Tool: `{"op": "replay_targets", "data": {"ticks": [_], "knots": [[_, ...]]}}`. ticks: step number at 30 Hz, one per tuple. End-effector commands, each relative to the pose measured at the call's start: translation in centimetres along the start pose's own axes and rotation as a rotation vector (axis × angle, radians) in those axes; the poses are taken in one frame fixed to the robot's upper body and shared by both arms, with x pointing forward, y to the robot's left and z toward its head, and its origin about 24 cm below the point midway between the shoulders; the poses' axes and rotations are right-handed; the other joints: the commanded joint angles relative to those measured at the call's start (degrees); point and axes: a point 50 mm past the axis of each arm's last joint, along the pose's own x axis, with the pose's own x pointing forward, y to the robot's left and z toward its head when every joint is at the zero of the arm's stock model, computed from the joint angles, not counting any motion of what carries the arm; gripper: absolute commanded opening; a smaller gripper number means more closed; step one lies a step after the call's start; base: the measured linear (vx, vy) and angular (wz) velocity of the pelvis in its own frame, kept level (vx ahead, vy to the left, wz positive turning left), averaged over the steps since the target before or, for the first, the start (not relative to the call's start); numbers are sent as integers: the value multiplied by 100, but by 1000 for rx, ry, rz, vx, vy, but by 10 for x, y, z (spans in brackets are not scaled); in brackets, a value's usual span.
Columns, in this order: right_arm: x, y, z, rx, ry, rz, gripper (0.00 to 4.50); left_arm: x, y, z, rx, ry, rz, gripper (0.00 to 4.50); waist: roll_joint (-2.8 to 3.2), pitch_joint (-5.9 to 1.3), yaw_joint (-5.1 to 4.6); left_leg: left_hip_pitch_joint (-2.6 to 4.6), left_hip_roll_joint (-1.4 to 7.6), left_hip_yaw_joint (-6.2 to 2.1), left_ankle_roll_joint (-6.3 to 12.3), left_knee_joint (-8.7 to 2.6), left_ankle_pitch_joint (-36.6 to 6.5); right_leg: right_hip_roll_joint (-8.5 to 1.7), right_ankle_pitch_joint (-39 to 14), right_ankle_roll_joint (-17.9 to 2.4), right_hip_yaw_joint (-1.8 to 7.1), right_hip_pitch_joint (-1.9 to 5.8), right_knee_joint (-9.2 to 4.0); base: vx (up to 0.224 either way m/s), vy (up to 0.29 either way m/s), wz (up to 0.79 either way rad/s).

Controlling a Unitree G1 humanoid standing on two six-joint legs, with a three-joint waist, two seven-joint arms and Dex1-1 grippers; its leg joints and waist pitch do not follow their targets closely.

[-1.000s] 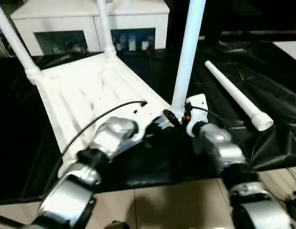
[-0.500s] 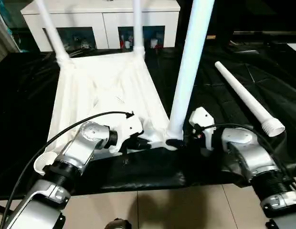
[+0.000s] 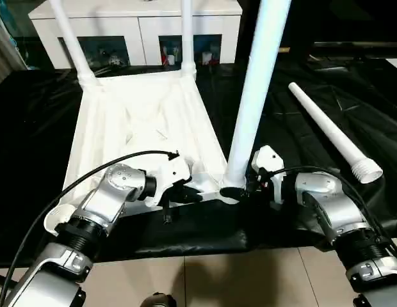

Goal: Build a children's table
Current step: Rotate leg to tighten

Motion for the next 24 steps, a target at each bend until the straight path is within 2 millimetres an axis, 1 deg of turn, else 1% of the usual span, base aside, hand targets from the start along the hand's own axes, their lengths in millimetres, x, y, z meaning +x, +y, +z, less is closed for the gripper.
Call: {"op": "replay_targets", "data": {"ticks": [1,5,8,9,11,12,13,14,15,16,18,19,20,21,22,23,24], "knots": [[-1,2,1,1,-14,18,275,1,-3,8,34,-21,-33,0,-68,-457,-10,217,345,-156,287,-352,-1491,-260,-899,-1430,209,213,-312,0,0,0],[-1,2,-1,13,-19,6,273,1,-2,8,32,-14,-36,0,-67,-463,-12,213,339,-154,302,-343,-1443,-256,-781,-1460,207,218,-297,0,0,0],[1,-1,-2,64,-53,-77,272,4,2,9,13,-17,9,0,-70,-460,-10,209,338,-155,310,-341,-1452,-263,-824,-1460,210,218,-301,0,0,0],[2,-4,-4,89,-56,-137,272,7,5,10,0,-17,44,0,-79,-446,-30,205,337,-153,281,-349,-1513,-258,-914,-1454,216,206,-312,0,0,0],[6,-9,-7,133,-57,-246,272,13,12,12,-25,-19,114,0,-75,-430,-46,218,327,-173,151,-367,-1732,-264,-1272,-1381,215,194,-343,0,0,0],[9,-11,-9,173,-62,-310,272,17,15,15,-38,-23,150,0,-86,-405,-67,227,317,-174,53,-376,-1938,-276,-1618,-1302,223,170,-387,0,0,0],[13,-12,-11,210,-67,-361,272,22,18,17,-55,-26,174,0,-90,-403,-88,241,319,-198,-76,-392,-2128,-291,-1916,-1205,218,174,-403,0,0,0],[18,-13,-12,268,-75,-431,272,28,20,21,-71,-33,206,0,-83,-396,-101,247,312,-202,-114,-397,-2205,-286,-2039,-1157,219,161,-424,0,0,0],[22,-13,-13,315,-82,-478,272,33,22,24,-83,-37,226,0,-87,-396,-119,273,308,-209,-186,-401,-2352,-285,-2195,-1091,223,135,-444,0,0,0],[28,-14,-14,372,-84,-554,272,41,25,30,-110,-39,270,0,-86,-396,-146,266,302,-219,-239,-411,-2405,-286,-2225,-1067,217,144,-453,0,0,0],[34,-16,-15,415,-74,-639,272,50,27,36,-133,-40,320,0,-80,-395,-154,274,304,-231,-262,-408,-2471,-299,-2282,-1008,213,133,-475,0,0,0],[37,-17,-15,427,-67,-675,272,54,28,38,-148,-39,344,0,-67,-401,-154,269,293,-232,-258,-405,-2469,-303,-2291,-974,210,138,-481,0,0,0],[41,-18,-16,444,-56,-734,272,61,29,43,-172,-40,382,0,-75,-401,-163,267,287,-220,-257,-404,-2454,-298,-2278,-968,212,129,-493,0,0,0],[41,-18,-16,445,-55,-739,272,62,29,43,-174,-40,385,0,-74,-395,-167,277,284,-214,-268,-401,-2465,-292,-2283,-966,215,111,-498,0,0,0],[45,-20,-16,477,-58,-798,272,70,30,48,-180,-38,419,0,-73,-403,-160,285,278,-220,-247,-397,-2465,-294,-2235,-971,211,119,-511,0,0,0],[49,-20,-14,499,-64,-841,272,77,28,53,-171,-44,428,0,-74,-409,-152,276,278,-224,-227,-397,-2428,-293,-2180,-965,206,132,-509,0,0,0],[50,-21,-13,501,-66,-844,272,78,27,54,-169,-46,428,0,-59,-420,-159,270,282,-224,-220,-404,-2395,-288,-2060,-964,205,132,-502,0,0,0]]}}
